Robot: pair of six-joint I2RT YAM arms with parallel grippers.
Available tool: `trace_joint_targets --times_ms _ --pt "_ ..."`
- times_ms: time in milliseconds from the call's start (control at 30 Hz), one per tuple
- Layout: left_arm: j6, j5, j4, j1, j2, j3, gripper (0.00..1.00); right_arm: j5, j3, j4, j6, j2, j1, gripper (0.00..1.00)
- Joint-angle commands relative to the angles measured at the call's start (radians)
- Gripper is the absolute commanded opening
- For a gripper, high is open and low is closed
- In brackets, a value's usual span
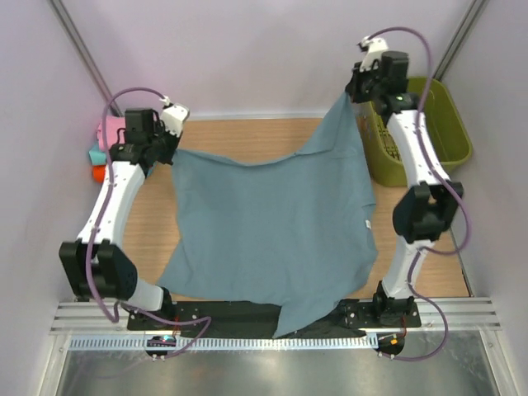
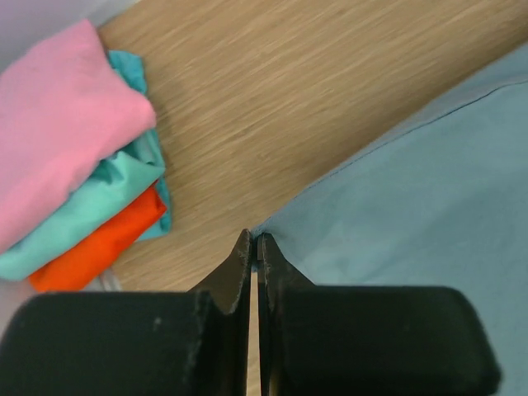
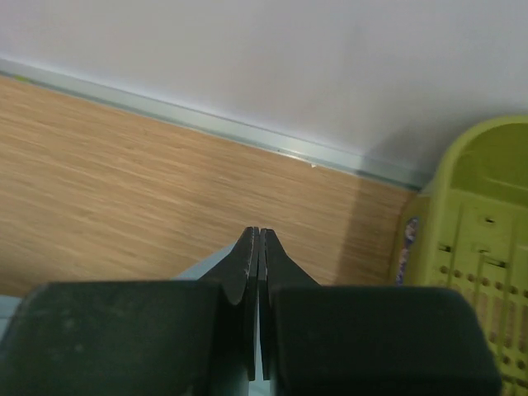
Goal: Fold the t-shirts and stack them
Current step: Flatten the tshirt out
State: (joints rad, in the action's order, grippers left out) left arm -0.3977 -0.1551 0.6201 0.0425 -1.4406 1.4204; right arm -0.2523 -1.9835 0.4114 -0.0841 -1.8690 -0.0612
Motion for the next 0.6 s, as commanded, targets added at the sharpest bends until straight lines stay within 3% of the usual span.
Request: trace_joint_targets --times_ms 0,133,400,500,567 --pt "-0.021 -0.011 -0.232 -0.007 -0.110 -0.009 0.00 0.057 -0.176 -0.066 -0.055 -0.192 -0.048 0.01" --pt "-0.007 0.031 -0.290 -0.006 -0.245 0.067 0.00 0.119 -0.501 -0.068 -0.072 -0.441 -0.087 0.01" --pt "0.014 0.086 -0.355 -0.009 -0.363 0.109 0.00 0.169 -0.440 -0.137 -0.115 -0.492 -0.112 0.01" --pt "0.011 0.110 -0.407 -0.007 -0.412 0.130 0.00 0.192 -0.486 -0.174 -0.118 -0.534 -0.108 0.01" --pt "0.007 0.129 -0.411 -0.007 -0.485 0.222 0.00 0.208 -0.529 -0.207 -0.124 -0.553 -0.106 0.01"
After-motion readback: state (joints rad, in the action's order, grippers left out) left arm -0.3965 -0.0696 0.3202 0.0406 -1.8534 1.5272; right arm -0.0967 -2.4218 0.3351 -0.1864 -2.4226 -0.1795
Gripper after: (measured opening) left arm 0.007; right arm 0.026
